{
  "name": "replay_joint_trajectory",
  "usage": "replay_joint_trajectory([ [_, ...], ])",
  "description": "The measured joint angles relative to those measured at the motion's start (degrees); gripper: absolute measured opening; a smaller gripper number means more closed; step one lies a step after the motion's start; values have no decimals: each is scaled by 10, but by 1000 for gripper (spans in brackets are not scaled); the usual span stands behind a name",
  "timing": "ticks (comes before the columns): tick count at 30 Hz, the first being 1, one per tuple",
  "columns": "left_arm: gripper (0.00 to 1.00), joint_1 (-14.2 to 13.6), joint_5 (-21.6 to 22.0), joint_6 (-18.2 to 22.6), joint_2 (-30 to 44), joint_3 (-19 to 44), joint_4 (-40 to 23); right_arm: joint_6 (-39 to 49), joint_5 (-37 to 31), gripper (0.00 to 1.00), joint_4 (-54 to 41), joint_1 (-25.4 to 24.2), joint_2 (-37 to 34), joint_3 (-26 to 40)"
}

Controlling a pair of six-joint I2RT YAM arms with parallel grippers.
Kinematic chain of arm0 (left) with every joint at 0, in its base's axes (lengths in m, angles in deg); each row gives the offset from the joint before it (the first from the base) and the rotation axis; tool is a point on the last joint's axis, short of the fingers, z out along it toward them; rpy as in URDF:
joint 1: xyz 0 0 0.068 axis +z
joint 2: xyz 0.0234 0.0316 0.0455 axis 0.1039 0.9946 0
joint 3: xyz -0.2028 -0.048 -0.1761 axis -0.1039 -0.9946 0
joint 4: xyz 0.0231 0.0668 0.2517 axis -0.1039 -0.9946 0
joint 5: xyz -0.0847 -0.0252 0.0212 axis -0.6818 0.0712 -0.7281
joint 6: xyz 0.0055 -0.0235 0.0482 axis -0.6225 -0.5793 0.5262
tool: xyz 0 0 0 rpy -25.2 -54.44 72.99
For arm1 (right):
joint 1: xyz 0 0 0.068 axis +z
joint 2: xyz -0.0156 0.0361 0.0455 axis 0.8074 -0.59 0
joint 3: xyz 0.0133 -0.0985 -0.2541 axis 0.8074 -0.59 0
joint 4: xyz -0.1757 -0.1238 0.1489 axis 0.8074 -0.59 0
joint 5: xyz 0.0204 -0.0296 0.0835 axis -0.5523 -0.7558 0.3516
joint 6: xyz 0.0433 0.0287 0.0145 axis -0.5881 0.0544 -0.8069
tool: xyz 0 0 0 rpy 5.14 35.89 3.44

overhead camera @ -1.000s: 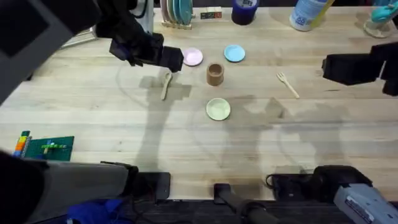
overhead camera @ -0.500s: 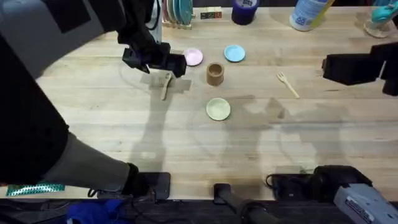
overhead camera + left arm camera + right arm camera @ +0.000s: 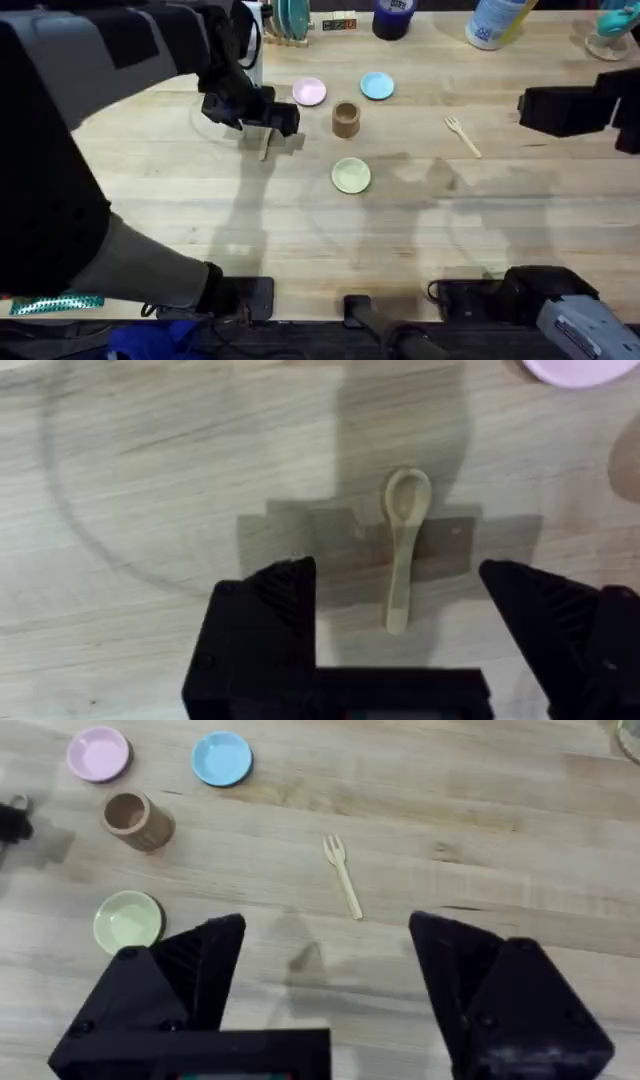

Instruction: Pick up a utensil and set it on the pink plate, then put the other utensil in the container.

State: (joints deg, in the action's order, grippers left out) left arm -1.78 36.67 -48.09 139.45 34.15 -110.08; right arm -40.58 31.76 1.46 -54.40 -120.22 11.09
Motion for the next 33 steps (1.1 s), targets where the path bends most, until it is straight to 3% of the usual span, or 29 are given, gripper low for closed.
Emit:
replay_joint_trajectory([
  [17, 991, -1, 7, 0, 30, 0, 2, 0, 0, 997, 0, 0, 0, 0],
  [21, 799, 0, 14, -1, 30, 0, 2, 0, 0, 997, 0, 0, 0, 0],
  [27, 88, -2, 4, -2, 30, 0, 2, 0, 0, 997, 0, 0, 0, 0],
  [33, 46, -3, 3, -4, 30, 1, 3, 0, 0, 998, 0, 0, 0, 0],
])
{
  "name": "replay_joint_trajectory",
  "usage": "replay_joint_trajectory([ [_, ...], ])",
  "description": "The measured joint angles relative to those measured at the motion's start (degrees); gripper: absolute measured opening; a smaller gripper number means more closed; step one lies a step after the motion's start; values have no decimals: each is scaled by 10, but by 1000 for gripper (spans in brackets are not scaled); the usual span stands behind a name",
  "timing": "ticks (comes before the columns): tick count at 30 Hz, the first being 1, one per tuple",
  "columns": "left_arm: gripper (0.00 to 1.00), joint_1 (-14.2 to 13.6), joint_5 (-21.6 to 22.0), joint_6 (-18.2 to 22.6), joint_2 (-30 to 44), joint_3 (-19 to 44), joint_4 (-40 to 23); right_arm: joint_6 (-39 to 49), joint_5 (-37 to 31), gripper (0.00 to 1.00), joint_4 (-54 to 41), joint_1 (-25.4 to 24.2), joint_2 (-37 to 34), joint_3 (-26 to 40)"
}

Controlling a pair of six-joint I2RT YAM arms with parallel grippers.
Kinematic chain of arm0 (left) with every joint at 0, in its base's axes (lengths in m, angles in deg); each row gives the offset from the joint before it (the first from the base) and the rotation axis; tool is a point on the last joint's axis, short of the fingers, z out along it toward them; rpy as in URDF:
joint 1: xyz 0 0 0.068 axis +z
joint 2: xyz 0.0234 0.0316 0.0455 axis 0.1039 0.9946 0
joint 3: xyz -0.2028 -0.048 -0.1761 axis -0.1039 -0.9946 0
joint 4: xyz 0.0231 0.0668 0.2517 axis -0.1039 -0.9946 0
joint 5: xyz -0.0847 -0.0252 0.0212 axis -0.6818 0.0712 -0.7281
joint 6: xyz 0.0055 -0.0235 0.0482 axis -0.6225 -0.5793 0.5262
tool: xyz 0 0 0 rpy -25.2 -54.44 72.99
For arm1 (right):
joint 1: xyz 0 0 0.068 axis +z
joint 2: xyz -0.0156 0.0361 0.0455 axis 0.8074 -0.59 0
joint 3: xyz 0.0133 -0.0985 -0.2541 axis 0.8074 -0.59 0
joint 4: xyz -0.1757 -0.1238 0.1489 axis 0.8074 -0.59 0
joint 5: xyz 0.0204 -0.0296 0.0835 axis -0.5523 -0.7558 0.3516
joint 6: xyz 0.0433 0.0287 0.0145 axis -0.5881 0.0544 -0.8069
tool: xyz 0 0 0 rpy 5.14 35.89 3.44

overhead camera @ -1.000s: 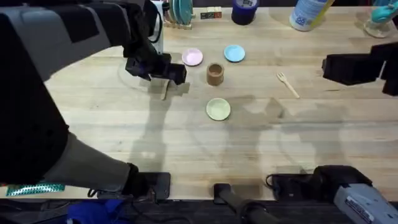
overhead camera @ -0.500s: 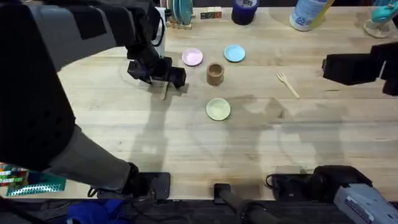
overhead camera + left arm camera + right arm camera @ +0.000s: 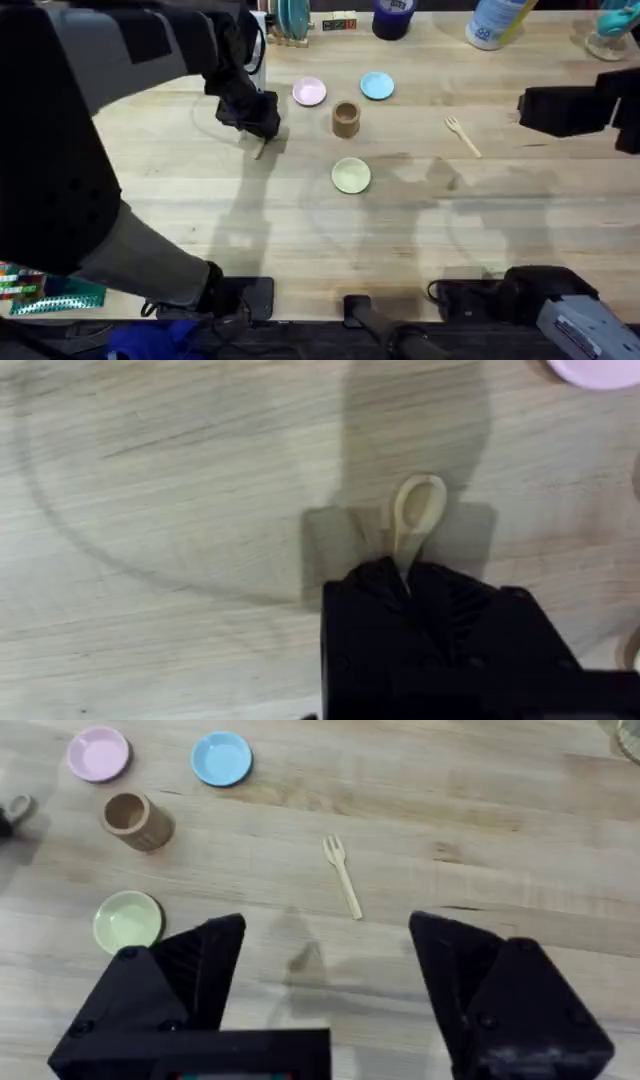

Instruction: Pick up a utensil and set it on the pink plate, then put the other utensil in the container.

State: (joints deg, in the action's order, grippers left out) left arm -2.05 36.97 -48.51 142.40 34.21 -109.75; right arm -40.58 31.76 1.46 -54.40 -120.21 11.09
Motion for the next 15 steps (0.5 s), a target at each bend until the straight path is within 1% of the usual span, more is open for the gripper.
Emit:
replay_joint_trajectory([
  [5, 36, 0, -1, 0, 0, 1, -2, 0, 0, 998, 0, 0, 0, 0],
  [9, 38, -4, -1, 0, 0, 8, -29, 0, 0, 998, 0, 0, 0, 0],
  [11, 38, -11, -1, 0, 0, 18, -45, 0, 0, 998, 0, 0, 0, 0],
  [15, 38, -38, -1, 0, 1, 65, -56, 0, 0, 998, 0, 0, 0, 0],
])
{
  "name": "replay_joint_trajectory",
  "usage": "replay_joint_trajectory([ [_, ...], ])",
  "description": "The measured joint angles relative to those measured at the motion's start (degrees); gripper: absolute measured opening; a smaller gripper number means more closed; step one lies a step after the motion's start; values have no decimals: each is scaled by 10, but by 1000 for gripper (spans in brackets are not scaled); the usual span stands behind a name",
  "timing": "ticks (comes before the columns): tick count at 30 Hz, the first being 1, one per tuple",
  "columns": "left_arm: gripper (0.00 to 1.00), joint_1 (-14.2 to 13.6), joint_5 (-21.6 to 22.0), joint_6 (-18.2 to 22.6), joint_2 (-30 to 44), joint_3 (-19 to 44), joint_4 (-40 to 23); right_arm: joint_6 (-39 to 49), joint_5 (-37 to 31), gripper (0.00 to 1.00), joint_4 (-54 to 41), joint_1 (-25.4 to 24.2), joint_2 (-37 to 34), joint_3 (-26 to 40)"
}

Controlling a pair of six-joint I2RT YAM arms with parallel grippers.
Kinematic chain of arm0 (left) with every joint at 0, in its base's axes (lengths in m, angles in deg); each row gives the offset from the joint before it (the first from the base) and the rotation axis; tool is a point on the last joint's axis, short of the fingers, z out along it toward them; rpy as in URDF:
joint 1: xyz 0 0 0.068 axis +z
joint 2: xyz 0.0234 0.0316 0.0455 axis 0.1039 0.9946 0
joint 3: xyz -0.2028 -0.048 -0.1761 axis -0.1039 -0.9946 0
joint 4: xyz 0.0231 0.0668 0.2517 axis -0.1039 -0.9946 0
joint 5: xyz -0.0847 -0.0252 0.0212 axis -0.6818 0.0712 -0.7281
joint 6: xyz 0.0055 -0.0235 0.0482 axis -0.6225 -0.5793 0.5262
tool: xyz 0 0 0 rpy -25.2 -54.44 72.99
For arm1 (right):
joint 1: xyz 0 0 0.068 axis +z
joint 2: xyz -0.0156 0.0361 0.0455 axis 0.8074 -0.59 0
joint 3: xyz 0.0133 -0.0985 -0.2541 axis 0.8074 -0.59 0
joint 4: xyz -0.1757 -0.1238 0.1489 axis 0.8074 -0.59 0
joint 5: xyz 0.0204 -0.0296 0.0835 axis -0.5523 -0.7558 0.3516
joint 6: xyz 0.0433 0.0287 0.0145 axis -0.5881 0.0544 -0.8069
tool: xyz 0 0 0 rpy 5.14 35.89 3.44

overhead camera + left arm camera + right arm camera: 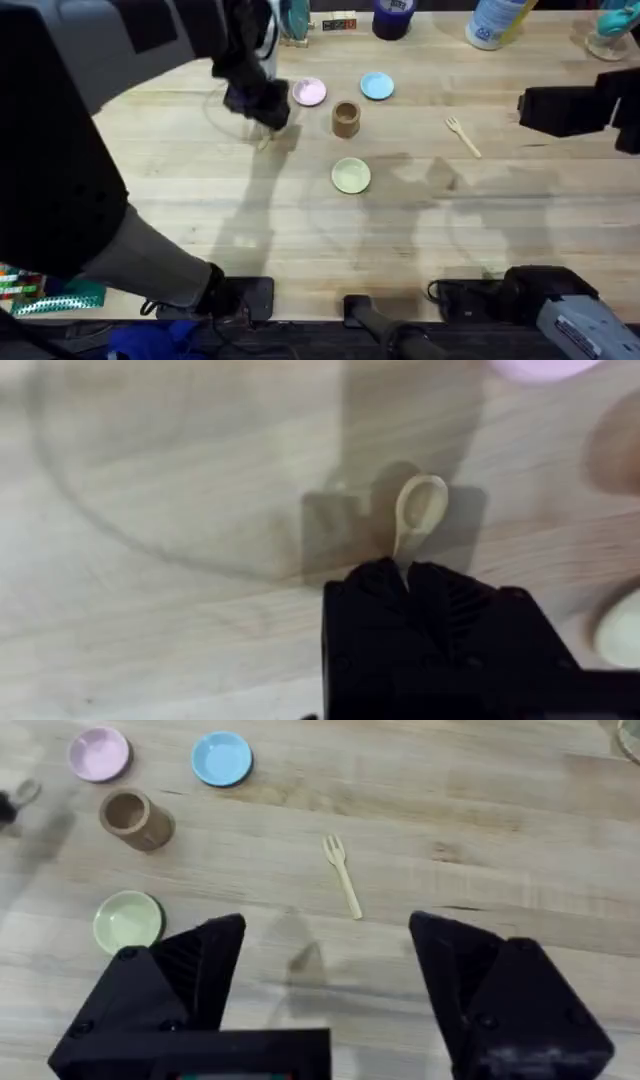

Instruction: Pick up a utensil and set it on the pink plate, then put the other utensil in the container.

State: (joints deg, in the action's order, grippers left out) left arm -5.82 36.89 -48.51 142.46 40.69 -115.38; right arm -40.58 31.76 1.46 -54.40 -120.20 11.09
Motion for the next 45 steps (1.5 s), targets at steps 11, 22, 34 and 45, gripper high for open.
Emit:
replay_joint_trajectory([
  [11, 38, -61, 0, 0, 1, 119, 2, 0, 0, 998, 0, 0, 0, 0],
  [22, 39, -60, 0, 0, 118, 256, -5, 0, 0, 998, 0, 0, 0, 0],
  [34, 38, -60, 0, 0, 240, 337, -15, 0, 0, 998, 0, 0, 0, 0],
  [45, 56, -60, 0, 0, 255, 340, -17, 0, 0, 998, 0, 0, 0, 0],
])
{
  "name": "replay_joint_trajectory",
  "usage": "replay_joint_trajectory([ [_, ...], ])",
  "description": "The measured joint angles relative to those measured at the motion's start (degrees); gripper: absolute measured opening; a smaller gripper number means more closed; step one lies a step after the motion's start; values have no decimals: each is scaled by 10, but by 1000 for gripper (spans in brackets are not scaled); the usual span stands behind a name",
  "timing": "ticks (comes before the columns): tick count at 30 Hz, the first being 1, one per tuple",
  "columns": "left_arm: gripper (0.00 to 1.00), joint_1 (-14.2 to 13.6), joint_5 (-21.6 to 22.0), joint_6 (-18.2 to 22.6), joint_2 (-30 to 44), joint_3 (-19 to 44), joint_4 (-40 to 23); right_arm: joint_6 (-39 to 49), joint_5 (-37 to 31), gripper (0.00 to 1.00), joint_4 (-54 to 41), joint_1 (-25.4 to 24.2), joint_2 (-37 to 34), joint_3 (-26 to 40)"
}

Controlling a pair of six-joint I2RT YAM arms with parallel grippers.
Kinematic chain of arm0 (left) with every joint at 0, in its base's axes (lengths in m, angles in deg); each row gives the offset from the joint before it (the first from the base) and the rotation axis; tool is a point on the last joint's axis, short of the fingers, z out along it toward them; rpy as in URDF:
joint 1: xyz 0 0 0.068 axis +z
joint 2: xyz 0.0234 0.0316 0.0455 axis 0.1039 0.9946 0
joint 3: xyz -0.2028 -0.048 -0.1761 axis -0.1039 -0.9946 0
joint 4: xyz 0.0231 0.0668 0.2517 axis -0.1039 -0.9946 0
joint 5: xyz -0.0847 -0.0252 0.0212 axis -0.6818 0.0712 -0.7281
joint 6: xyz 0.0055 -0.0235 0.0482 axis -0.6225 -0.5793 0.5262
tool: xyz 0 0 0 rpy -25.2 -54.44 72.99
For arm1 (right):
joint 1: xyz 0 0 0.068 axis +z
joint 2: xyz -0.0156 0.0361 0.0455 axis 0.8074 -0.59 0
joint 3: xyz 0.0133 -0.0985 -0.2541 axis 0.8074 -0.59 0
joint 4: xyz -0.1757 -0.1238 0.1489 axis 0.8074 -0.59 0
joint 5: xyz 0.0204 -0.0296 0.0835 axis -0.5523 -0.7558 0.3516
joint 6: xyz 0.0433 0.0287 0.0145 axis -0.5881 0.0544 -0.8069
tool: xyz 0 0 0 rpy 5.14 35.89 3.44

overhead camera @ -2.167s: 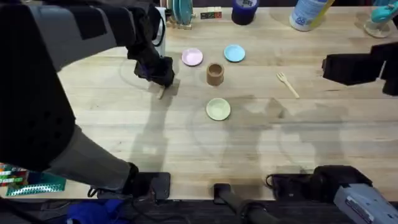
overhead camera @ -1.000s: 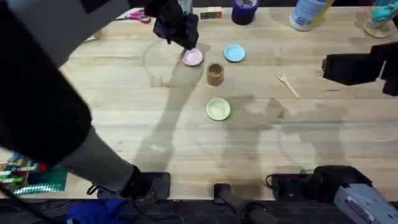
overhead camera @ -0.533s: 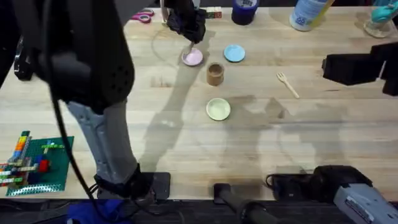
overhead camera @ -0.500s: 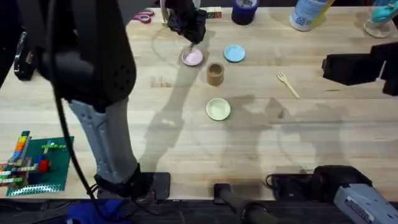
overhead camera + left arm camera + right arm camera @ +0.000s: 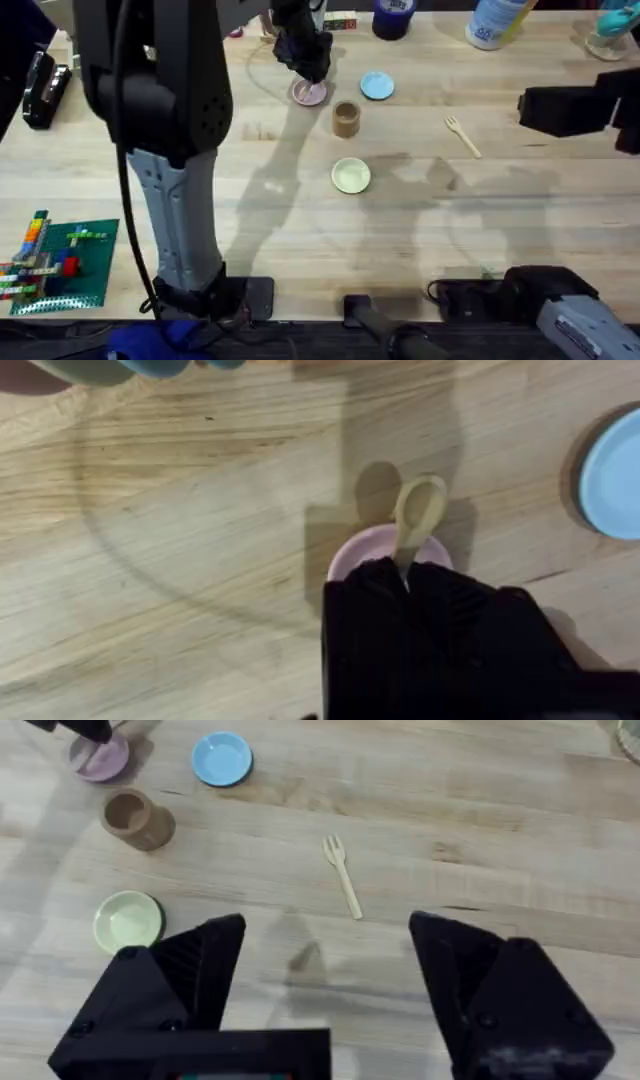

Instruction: Pick up a utensil and set it on the pink plate, then put the other utensil in the container.

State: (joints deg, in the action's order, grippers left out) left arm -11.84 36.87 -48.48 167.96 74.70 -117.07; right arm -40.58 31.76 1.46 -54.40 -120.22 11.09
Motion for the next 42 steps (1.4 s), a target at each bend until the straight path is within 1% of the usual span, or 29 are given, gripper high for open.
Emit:
replay_joint_trajectory([
  [3, 63, 0, 0, 0, 12, 0, -1, 0, 0, 998, 0, 0, 0, 0],
  [17, 67, 0, 0, 0, 12, 3, -5, 0, 0, 998, 0, 0, 0, 0],
  [21, 46, 0, 0, 0, 12, 5, -18, 0, 0, 998, 0, 0, 0, 0],
  [26, 47, 0, 0, 0, 12, 6, -29, 0, 0, 998, 0, 0, 0, 0],
  [34, 263, 0, 0, 0, 12, 6, -30, 0, 0, 998, 0, 0, 0, 0],
  [36, 345, 0, 0, 0, 12, 6, -30, 0, 0, 998, 0, 0, 0, 0],
  [38, 407, 0, 0, 0, 12, 6, -30, 0, 0, 998, 0, 0, 0, 0],
  [40, 497, 0, 0, 0, 12, 6, -31, 0, 0, 998, 0, 0, 0, 0],
  [42, 560, 0, 0, 0, 12, 6, -33, 0, 0, 998, 0, 0, 0, 0],
])
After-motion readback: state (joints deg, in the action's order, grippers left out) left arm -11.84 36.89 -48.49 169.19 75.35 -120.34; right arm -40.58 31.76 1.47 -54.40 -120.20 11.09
